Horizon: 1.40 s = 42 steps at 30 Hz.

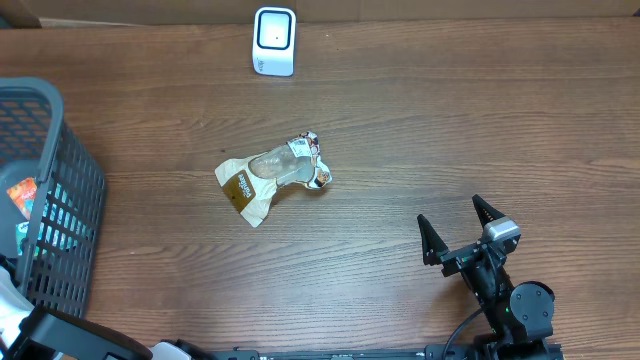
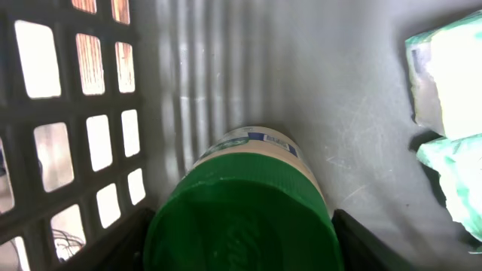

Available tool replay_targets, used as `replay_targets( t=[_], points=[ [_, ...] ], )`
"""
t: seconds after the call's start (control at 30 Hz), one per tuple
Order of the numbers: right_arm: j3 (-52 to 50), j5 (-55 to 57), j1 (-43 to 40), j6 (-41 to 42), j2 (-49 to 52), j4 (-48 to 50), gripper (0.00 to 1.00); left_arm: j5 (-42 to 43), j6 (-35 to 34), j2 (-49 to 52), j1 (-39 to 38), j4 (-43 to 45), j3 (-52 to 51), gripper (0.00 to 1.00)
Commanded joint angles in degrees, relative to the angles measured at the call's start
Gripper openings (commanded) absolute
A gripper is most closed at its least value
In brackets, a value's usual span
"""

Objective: Scan the item barcode
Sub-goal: 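Reach into the basket and grasp the green-capped jar with the left gripper, then carry the jar toward the scanner and set it on the table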

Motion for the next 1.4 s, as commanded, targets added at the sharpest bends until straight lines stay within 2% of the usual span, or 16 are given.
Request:
replay_targets(
  t=[0.0, 0.3, 0.5, 0.73, 0.87, 0.93, 1.0, 1.03, 1.2, 1.27, 1.37],
  points=[
    [-0.59, -0.46, 0.13, 0.00, -0.57, 0.37, 1.00, -0.13, 0.04, 1.36, 0.31, 0.90, -2.71, 0.48],
    [-0.59, -0.46, 0.13, 0.00, -0.57, 0.35, 1.00, 0.48, 0.09, 1.29, 0.31, 0.52, 0.31, 0.46],
    [-0.59, -0.46, 0.13, 0.00, -0.57, 0.35, 1.00, 9.66, 0.04, 1.29, 0.31, -5.20, 14.36, 0.38],
    [-0.59, -0.44, 0.13, 0.00, -0.57, 0.35, 1.00, 31.95, -0.20, 1.29, 0.31, -7.02, 36.17, 0.33],
    [-0.59, -0.46, 0.13, 0.00, -0.57, 0.35, 1.00, 47.95, -2.25, 1.29, 0.07, -3.72, 47.58, 0.32],
    [-0.59, -0.46, 0.13, 0.00, -0.57, 0.35, 1.00, 56.92, -2.58, 1.18, -1.11, -1.11, 52.37, 0.27],
    [-0.59, -0.44, 0.13, 0.00, -0.57, 0.37, 1.00, 62.60, -2.58, 0.85, -3.58, 0.09, 55.89, 0.25],
    [-0.59, -0.46, 0.13, 0.00, -0.57, 0.35, 1.00, 64.04, -2.49, 0.15, -7.23, -0.13, 58.16, 0.25],
    [-0.59, -0.44, 0.13, 0.00, -0.57, 0.35, 1.00, 64.06, 1.77, -2.05, -22.05, -1.66, 58.82, 0.26],
    [-0.59, -0.46, 0.13, 0.00, -0.57, 0.37, 1.00, 62.40, 5.55, -2.01, -29.57, -3.41, 58.82, 0.27],
    [-0.59, -0.44, 0.13, 0.00, -0.57, 0.37, 1.00, 52.83, 9.35, -1.20, -40.89, -8.31, 58.80, 0.27]
  ],
)
